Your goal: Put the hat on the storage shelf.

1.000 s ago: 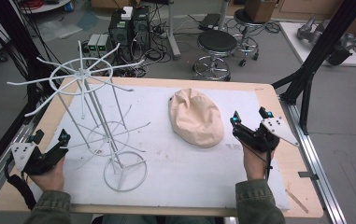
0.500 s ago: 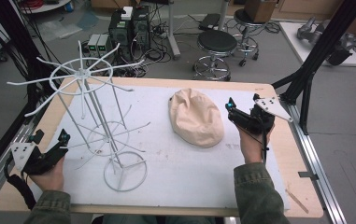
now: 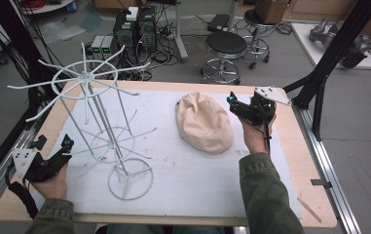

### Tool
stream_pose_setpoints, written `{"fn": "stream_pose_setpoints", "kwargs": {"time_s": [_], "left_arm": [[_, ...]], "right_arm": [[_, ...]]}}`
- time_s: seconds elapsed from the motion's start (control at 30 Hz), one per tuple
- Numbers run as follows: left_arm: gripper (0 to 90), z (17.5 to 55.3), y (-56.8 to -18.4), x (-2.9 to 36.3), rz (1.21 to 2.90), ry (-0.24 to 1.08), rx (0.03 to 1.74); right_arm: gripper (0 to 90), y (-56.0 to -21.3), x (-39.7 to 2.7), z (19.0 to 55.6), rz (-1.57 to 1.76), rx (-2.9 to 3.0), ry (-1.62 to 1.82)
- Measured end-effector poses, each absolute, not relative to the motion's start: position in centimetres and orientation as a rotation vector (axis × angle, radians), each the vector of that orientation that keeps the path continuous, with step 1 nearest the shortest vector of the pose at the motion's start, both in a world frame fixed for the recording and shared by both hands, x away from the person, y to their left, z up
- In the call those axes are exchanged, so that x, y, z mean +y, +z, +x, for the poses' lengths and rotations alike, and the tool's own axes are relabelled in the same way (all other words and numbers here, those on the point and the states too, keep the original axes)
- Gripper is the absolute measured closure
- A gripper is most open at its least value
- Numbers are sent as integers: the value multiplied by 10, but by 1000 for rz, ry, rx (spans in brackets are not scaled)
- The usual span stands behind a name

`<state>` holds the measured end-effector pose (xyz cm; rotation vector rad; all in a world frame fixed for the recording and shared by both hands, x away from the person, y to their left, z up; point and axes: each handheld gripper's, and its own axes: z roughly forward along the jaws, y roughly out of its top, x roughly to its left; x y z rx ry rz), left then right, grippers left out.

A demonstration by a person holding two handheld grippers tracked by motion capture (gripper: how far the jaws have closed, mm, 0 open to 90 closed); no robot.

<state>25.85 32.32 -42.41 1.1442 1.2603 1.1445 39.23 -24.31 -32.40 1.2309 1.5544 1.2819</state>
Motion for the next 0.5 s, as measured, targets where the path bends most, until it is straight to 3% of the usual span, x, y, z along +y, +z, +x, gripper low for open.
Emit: {"fn": "stream_pose_setpoints", "kwargs": {"time_s": [0.5], "left_arm": [[231,260,-425,323,1151,1138,1259]], "right_arm": [[120,-349,-222,440,1284,1760,1164]]}}
